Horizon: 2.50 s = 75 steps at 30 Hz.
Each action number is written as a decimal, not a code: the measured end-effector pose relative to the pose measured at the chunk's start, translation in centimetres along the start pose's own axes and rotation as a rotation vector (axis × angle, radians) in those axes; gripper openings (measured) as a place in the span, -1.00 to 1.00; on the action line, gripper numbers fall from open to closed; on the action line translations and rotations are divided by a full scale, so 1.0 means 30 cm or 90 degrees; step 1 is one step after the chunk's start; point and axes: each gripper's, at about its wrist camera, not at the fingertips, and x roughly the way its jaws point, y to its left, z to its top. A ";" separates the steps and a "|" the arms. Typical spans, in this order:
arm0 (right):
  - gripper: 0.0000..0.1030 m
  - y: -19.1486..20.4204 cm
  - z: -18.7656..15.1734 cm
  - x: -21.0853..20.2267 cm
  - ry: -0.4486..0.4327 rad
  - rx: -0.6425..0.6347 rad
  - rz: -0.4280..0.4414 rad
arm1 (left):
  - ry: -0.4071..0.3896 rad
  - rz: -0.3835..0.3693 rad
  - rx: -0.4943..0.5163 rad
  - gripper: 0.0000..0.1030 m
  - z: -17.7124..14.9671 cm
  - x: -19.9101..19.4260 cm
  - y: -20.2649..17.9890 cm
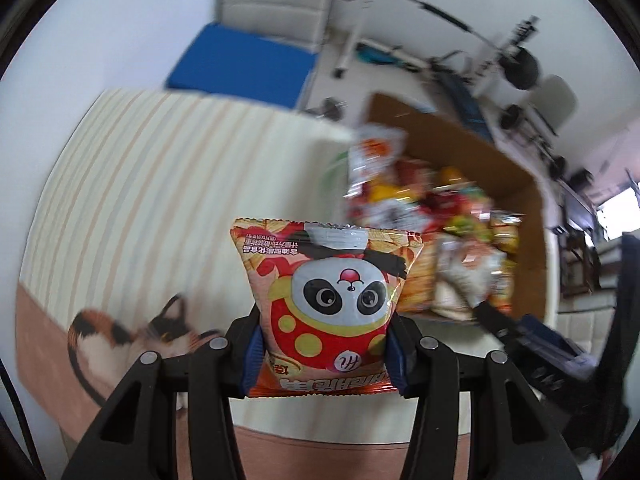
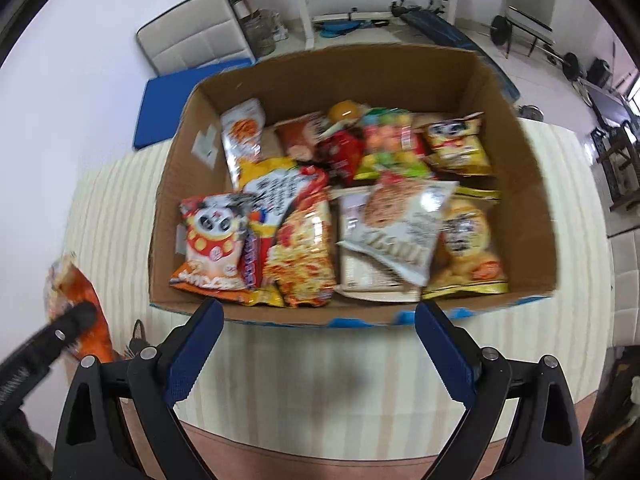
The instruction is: Organize snacks
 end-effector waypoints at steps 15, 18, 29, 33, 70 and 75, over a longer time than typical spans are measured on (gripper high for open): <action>0.91 -0.299 0.158 -0.082 -0.012 0.049 -0.039 | 0.123 -0.076 0.110 -0.09 0.187 0.210 -0.347; 0.91 -0.332 0.168 -0.049 0.002 0.057 -0.043 | 0.180 -0.080 0.116 -0.09 0.197 0.310 -0.384; 0.91 -0.368 0.160 0.044 0.036 0.059 -0.053 | 0.262 -0.065 0.111 -0.06 0.158 0.447 -0.413; 0.91 -0.384 0.167 0.054 0.042 0.064 -0.049 | 0.249 -0.071 0.113 0.27 0.161 0.437 -0.416; 0.91 -0.283 -0.025 -0.304 -0.072 -0.010 -0.045 | -0.049 0.043 0.169 0.93 -0.015 -0.086 -0.333; 0.91 -0.268 -0.132 -0.456 -0.115 -0.017 -0.039 | -0.107 0.056 0.171 0.93 -0.127 -0.234 -0.312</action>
